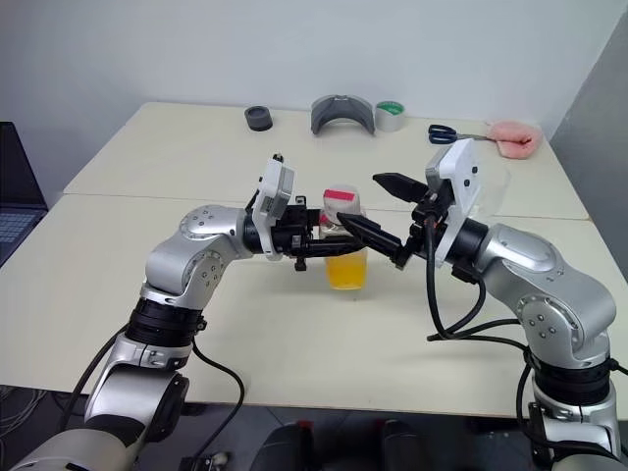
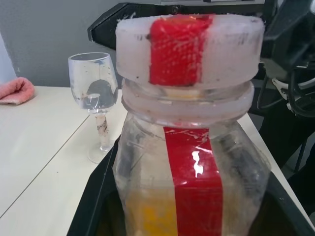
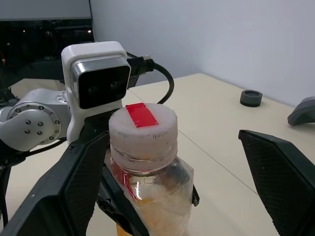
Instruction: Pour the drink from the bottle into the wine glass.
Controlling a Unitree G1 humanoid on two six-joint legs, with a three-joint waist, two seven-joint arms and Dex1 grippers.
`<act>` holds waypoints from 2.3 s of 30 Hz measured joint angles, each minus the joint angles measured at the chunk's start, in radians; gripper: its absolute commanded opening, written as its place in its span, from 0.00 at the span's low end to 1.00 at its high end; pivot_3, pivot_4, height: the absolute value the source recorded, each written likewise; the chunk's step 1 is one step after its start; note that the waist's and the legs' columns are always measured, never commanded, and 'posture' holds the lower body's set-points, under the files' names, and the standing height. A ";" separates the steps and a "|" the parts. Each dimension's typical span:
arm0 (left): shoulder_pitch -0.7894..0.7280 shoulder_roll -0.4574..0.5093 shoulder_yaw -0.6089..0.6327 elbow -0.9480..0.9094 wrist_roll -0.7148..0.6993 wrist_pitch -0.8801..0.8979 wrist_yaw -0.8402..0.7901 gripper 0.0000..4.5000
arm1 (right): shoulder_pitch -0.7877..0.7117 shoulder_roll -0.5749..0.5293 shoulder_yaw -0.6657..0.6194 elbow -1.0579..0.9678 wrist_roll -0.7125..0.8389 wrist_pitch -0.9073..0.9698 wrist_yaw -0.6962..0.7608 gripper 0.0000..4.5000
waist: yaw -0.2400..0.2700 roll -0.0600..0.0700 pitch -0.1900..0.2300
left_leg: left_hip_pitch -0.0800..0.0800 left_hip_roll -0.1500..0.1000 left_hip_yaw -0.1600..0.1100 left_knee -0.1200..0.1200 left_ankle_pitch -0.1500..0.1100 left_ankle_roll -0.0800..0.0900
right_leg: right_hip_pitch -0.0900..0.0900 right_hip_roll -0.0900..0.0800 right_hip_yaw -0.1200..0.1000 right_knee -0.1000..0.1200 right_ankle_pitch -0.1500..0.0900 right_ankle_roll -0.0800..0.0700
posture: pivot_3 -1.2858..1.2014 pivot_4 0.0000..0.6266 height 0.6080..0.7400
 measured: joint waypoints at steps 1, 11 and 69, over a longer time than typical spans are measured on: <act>0.000 0.000 0.000 0.000 0.000 0.000 0.000 0.41 | 0.000 0.000 -0.003 -0.002 0.002 0.003 -0.001 0.99 | 0.000 0.000 0.000 | 0.000 0.000 0.000 0.000 0.000 0.000 | 0.000 0.000 0.000 0.000 0.000 0.000 | 0.52 0.24 1.00; -0.016 -0.009 0.000 0.008 0.004 -0.018 -0.003 0.41 | 0.000 -0.004 -0.006 -0.020 0.051 0.029 -0.014 0.99 | 0.000 0.000 0.000 | 0.000 0.000 0.000 0.000 0.000 0.000 | 0.000 0.000 0.000 0.000 0.000 0.000 | 0.52 0.24 1.00; -0.015 -0.014 0.000 0.006 0.019 -0.021 -0.005 0.41 | -0.062 0.052 0.042 0.042 0.065 -0.015 -0.012 0.99 | -0.001 0.000 0.000 | 0.000 0.000 0.000 0.000 0.000 0.000 | 0.000 0.000 0.000 0.000 0.000 0.000 | 0.52 0.24 1.00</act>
